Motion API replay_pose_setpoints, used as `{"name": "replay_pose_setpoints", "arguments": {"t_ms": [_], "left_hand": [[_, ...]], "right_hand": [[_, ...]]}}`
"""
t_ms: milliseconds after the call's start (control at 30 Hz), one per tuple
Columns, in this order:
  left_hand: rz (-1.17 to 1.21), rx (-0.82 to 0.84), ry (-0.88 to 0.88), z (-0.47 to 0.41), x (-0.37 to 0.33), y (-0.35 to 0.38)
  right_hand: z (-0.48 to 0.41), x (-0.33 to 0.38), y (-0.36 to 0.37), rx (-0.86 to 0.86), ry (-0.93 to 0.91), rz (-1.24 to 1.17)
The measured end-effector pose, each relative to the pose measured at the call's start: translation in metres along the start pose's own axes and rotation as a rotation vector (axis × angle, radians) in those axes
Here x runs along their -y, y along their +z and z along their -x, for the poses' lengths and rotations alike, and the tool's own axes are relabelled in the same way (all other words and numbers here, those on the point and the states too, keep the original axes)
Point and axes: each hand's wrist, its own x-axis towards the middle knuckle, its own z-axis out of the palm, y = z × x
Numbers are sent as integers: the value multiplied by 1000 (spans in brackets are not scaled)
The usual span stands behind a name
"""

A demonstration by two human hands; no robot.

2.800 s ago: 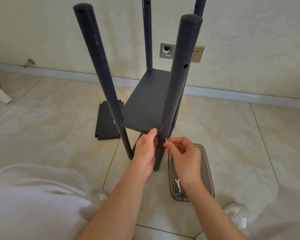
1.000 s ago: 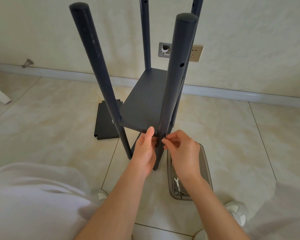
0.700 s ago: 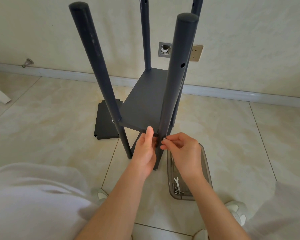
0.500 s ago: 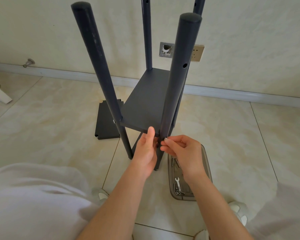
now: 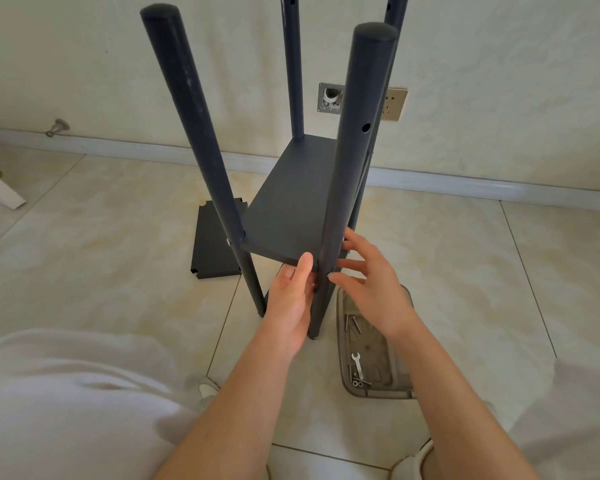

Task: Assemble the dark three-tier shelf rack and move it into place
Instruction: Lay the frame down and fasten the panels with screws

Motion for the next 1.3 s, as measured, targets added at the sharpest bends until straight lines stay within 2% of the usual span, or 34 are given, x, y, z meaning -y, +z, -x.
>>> {"name": "replay_pose_setpoints", "arguments": {"t_ms": [100, 200, 267, 367, 433, 567, 667, 767, 967, 1100, 1167, 1300], "left_hand": [[-95, -124, 40, 1, -3, 0], [-296, -345, 109, 1, -5, 4], [-402, -487, 267, 5, -8, 8], [-627, -602, 530, 11, -12, 7], [-851, -589, 699, 12, -15, 2], [-1221, -409, 1006, 11, -14, -9], [-1246, -209, 949, 13, -8, -15], [-1280, -121, 909, 14, -1, -19], [-1282, -200, 966, 8, -6, -19], [-1256, -228, 959, 5, -4, -17], [-1230, -224, 961, 4, -1, -17], [-1222, -239, 973, 5, 3, -14]], "right_hand": [[-5, 3, -6, 49, 43, -44], [-7, 3, -10, 86, 76, -59], [-9, 2, -11, 105, 65, -34], [-11, 1, -13, 119, 47, -37], [-13, 0, -17, 140, 48, -37], [-19, -4, -20, 174, 42, -105], [-20, -9, -22, 174, 44, -136], [-21, -11, -25, 169, 67, -173], [-20, -5, -28, 227, 50, -157], [-24, -9, -35, 340, 83, -157], [-24, -25, -39, 392, 164, -287], [-15, -89, -35, 372, 417, -793]]}}
